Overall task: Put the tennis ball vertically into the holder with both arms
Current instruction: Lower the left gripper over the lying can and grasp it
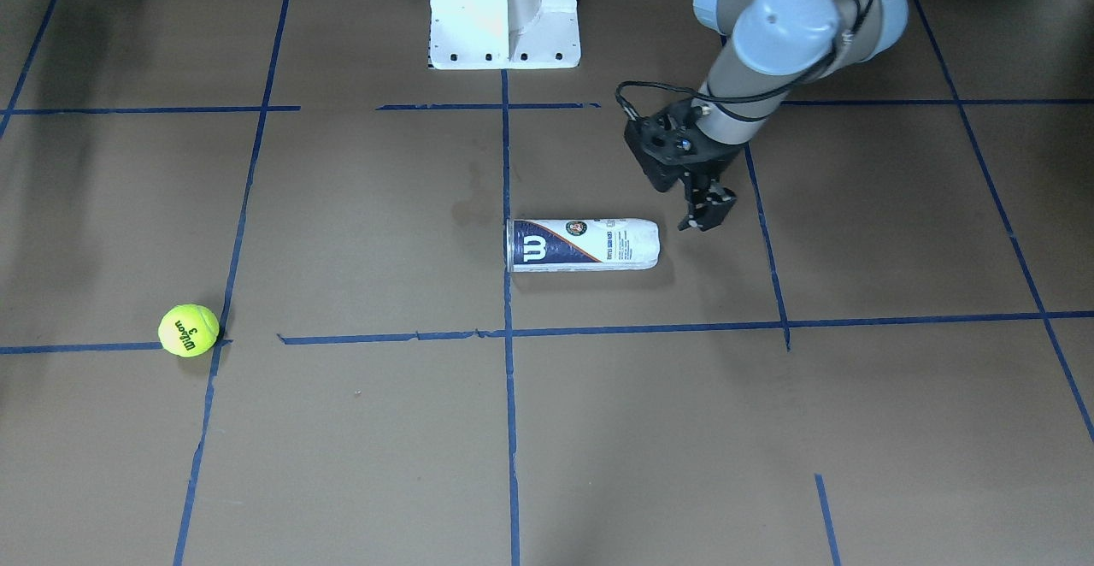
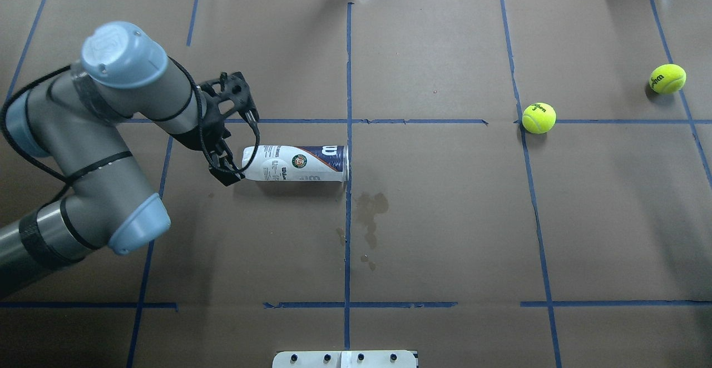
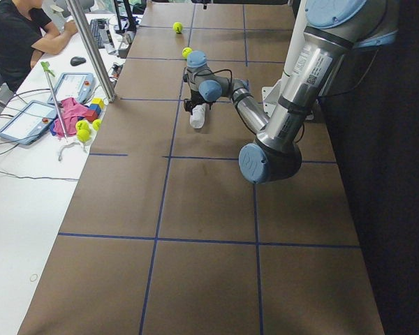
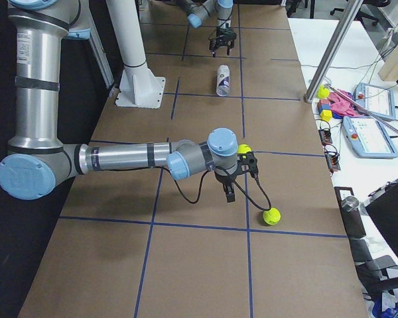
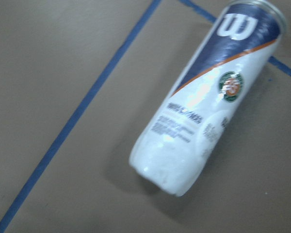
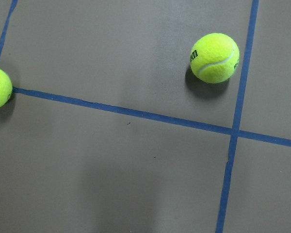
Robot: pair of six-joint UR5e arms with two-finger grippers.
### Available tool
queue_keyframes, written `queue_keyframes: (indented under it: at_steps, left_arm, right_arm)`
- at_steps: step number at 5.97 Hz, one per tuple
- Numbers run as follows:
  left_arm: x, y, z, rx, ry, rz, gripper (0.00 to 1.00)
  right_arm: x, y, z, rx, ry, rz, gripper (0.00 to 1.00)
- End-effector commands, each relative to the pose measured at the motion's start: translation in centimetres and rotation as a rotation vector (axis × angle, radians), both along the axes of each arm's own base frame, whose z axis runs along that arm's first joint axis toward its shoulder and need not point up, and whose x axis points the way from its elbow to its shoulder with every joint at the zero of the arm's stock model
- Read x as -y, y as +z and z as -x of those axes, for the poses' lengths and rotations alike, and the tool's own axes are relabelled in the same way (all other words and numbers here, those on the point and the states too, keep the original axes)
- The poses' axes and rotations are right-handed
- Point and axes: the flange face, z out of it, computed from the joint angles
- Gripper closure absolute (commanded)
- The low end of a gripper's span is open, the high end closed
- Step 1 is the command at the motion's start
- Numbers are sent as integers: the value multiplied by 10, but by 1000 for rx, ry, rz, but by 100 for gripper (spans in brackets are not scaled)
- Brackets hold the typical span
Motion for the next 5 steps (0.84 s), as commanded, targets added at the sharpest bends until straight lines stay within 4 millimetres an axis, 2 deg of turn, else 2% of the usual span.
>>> queue_keyframes:
  at_steps: [1, 2, 3, 4, 5]
  left_arm:
    - [-13, -36, -35, -30, 90, -103, 0]
    - [-10, -48, -45, -36, 140, -177, 0]
    - [4, -50, -60, -11, 190, -264, 0]
    - [15, -68, -73, -11, 192, -286, 0]
    - [22, -77, -83, -10, 193, -285, 0]
  right_arm:
    - [1, -3, 0, 14, 47, 50, 0]
    - [1, -4, 1, 22, 46, 52, 0]
    - [1, -4, 2, 33, 42, 58, 0]
    - [0, -4, 2, 39, 39, 61, 0]
    - [0, -4, 2, 42, 50, 73, 0]
